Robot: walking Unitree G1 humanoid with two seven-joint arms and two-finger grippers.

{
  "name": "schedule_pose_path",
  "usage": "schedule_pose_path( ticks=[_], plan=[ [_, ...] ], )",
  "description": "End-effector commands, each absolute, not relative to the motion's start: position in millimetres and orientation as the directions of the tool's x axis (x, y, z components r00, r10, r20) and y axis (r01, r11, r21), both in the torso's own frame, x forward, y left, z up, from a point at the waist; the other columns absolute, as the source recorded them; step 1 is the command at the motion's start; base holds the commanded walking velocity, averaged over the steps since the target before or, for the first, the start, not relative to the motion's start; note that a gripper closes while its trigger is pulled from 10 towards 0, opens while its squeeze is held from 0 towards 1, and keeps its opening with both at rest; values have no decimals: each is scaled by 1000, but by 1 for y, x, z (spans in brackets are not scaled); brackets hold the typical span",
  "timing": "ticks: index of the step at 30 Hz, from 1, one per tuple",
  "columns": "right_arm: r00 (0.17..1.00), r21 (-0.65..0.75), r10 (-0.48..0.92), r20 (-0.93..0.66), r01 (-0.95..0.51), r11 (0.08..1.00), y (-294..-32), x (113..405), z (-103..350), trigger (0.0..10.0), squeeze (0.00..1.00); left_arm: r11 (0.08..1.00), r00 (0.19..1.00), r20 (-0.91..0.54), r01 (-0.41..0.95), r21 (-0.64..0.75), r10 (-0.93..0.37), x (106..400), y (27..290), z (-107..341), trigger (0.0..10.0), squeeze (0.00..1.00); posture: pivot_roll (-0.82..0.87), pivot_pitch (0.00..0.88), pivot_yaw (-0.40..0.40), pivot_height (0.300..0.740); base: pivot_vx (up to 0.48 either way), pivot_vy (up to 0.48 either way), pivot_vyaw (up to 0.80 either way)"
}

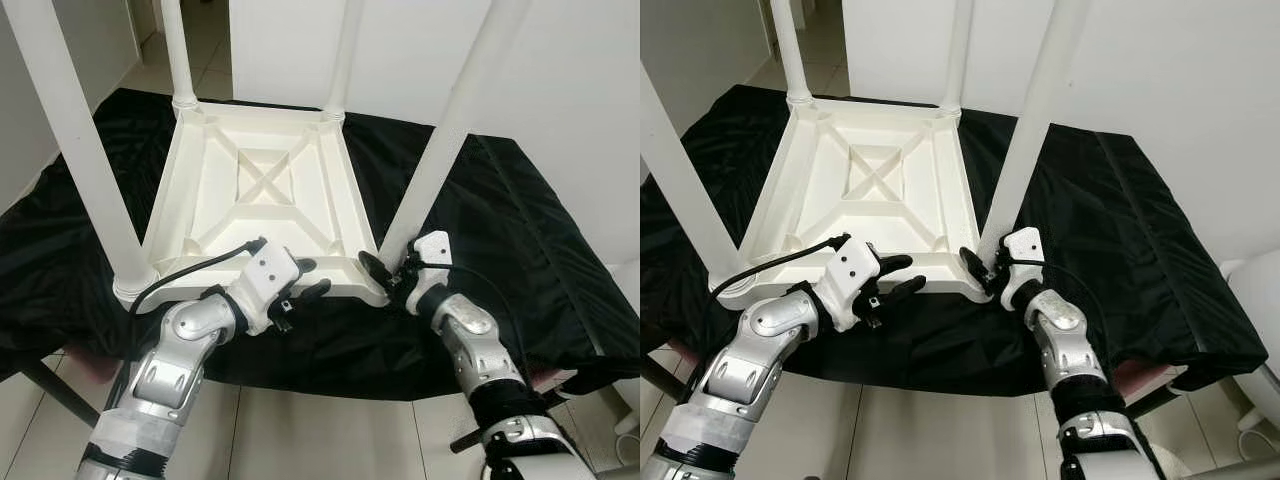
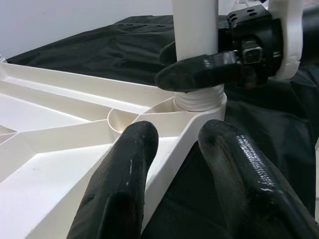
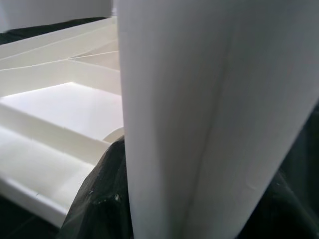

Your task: Building children table

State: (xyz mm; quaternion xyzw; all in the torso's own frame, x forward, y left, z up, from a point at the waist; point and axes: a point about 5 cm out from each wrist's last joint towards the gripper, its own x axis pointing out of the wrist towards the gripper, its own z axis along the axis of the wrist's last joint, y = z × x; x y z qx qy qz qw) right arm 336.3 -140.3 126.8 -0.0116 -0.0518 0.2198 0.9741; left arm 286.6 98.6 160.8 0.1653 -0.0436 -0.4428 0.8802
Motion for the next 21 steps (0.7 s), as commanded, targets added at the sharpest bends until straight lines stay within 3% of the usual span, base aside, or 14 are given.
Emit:
schedule_pose_path(
  ticks=[1,7,12,21],
  plan=[
    [919,-23,379,112,-379,925,-139,335,129,10000,0,562,614,-73,758,332,-786,288,97,159,10000,0,80,40,-101,740,0,0,0],
    [964,60,223,142,-233,970,-121,327,124,10000,0,549,602,-79,769,327,-795,285,96,158,10000,0,84,34,-103,740,0,0,0],
    [988,104,1,153,-17,994,-112,320,124,10000,0,557,610,-79,762,330,-789,285,97,157,10000,0,97,29,-115,740,0,0,0],
    [987,106,-18,157,2,994,-96,313,127,10000,0,571,624,-74,751,332,-778,286,99,158,10000,0,101,26,-119,740,0,0,0]
  ],
)
